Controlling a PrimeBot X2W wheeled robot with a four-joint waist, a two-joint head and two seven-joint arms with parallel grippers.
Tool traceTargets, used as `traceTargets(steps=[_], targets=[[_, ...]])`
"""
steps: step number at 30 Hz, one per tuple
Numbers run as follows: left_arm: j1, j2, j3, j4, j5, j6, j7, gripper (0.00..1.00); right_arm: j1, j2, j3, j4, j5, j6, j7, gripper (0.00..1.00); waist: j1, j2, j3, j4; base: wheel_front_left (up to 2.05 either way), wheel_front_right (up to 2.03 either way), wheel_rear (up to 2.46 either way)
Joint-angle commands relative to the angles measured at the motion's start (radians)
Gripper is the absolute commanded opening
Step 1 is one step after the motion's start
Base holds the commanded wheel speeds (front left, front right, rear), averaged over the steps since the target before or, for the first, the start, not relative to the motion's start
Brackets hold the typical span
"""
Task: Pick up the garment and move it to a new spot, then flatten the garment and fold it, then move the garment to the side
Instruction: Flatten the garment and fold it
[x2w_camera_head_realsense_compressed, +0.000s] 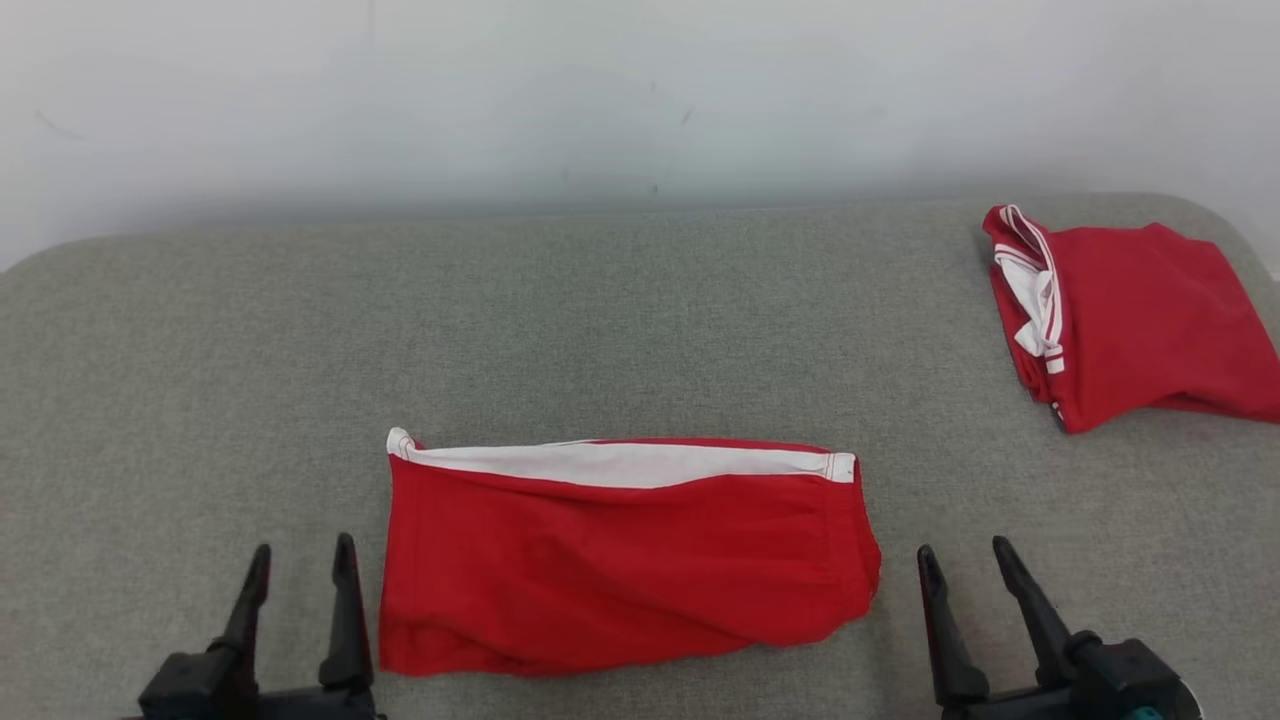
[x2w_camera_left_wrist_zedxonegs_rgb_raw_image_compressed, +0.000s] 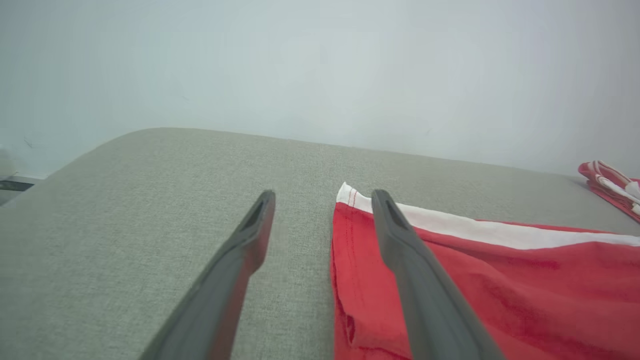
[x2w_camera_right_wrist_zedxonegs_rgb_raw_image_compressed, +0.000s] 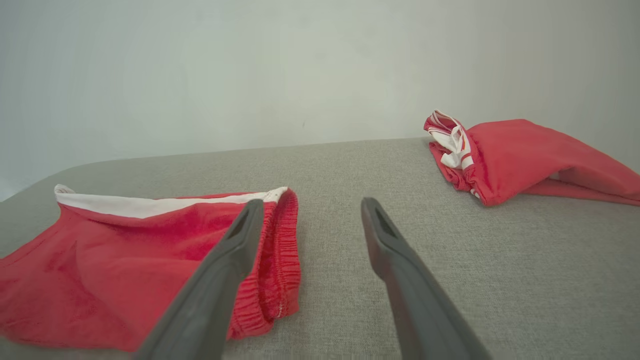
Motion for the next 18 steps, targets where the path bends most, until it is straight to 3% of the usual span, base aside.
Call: traceTargets(steps=[1, 10, 18], targets=[[0.019, -0.014, 0.023, -0.021, 0.037, 0.002, -0.002, 1.0, -0.012, -0.007, 0.008, 0.017, -0.008, -0.002, 0.0, 1.0, -0.0001, 0.0, -0.002, 0.004, 0.0, 0.0, 0.0], [0.089, -0.121, 0.17, -0.1, 0.204, -0.037, -0.002, 1.0, -0.098, 0.001, 0.041, 0.161, -0.023, -0.002, 0.0, 1.0, -0.0001, 0.0, -0.011, 0.021, 0.0, 0.0, 0.0], [0.087, -0.159, 0.221, -0.073, 0.264, -0.09, -0.002, 1.0, -0.223, 0.002, 0.078, 0.327, -0.039, -0.003, 0.014, 1.0, -0.0001, 0.0, -0.013, 0.043, 0.0, 0.0, 0.0]])
